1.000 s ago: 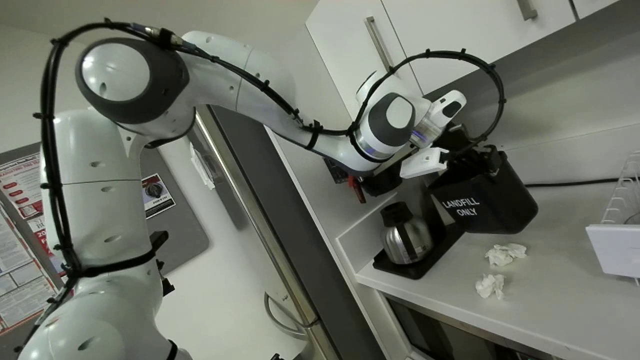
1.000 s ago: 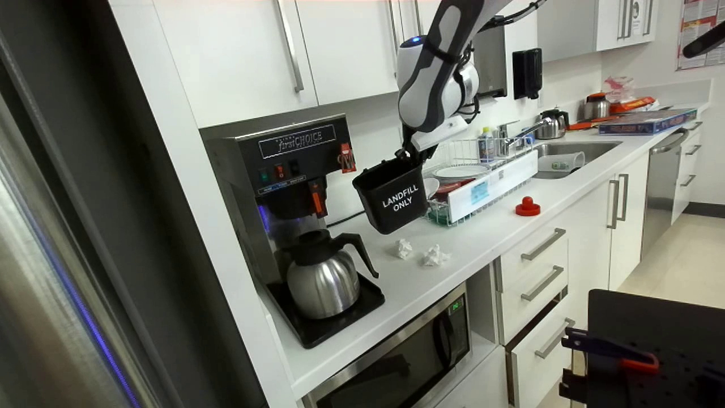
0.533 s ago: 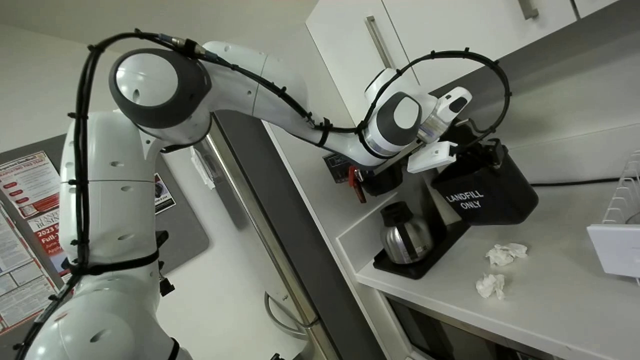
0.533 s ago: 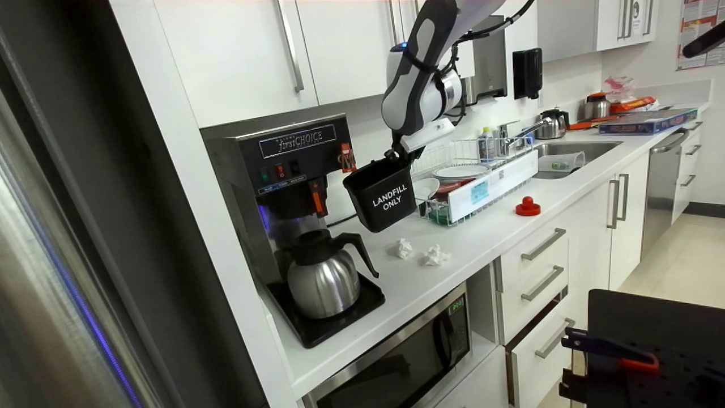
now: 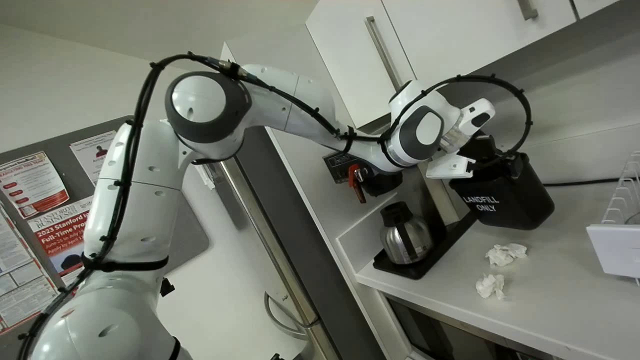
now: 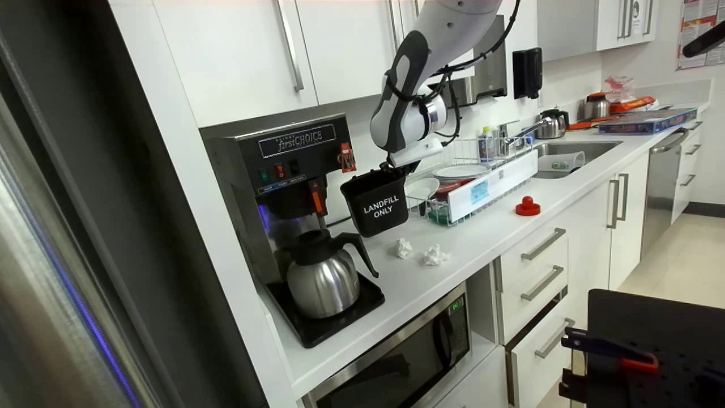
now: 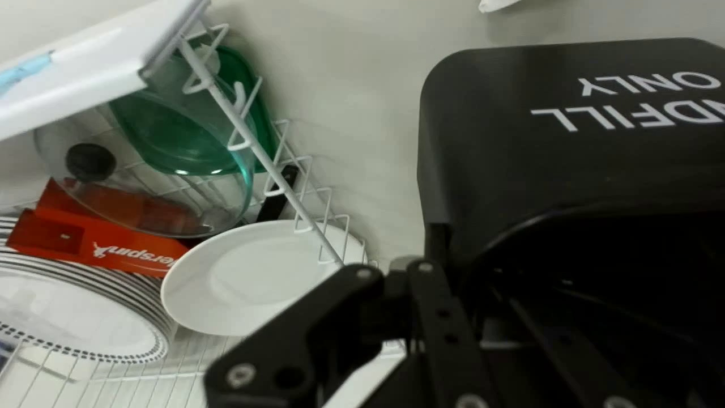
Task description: Pour the contents from black bin onto the countertop
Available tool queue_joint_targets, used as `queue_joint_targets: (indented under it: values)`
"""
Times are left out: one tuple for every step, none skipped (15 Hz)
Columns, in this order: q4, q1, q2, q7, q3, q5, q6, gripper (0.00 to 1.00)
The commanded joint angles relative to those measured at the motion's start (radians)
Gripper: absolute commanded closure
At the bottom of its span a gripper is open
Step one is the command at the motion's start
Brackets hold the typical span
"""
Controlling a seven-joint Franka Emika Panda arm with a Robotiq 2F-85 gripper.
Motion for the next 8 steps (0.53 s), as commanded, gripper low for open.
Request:
queue_joint_targets:
  values:
    - [0.196, 0.006, 0.131, 0.025, -0.011, 0.063, -0.084, 0.98]
    - [0.233, 0.007, 0.158, 0.027, -0.015, 0.068, -0.110, 0.98]
    - [0.269, 0.014, 0.185, 0.037, -0.026, 0.067, -0.131, 0.98]
    - [0.302, 0.016, 0.206, 0.045, -0.033, 0.066, -0.157, 0.98]
    - [0.333, 0.014, 0.226, 0.055, -0.035, 0.064, -0.181, 0.98]
    - [0.365, 0.016, 0.246, 0.066, -0.042, 0.060, -0.200, 0.98]
    - [0.393, 0.015, 0.264, 0.078, -0.047, 0.059, -0.216, 0.98]
    - [0.421, 0.013, 0.282, 0.087, -0.051, 0.057, -0.234, 0.98]
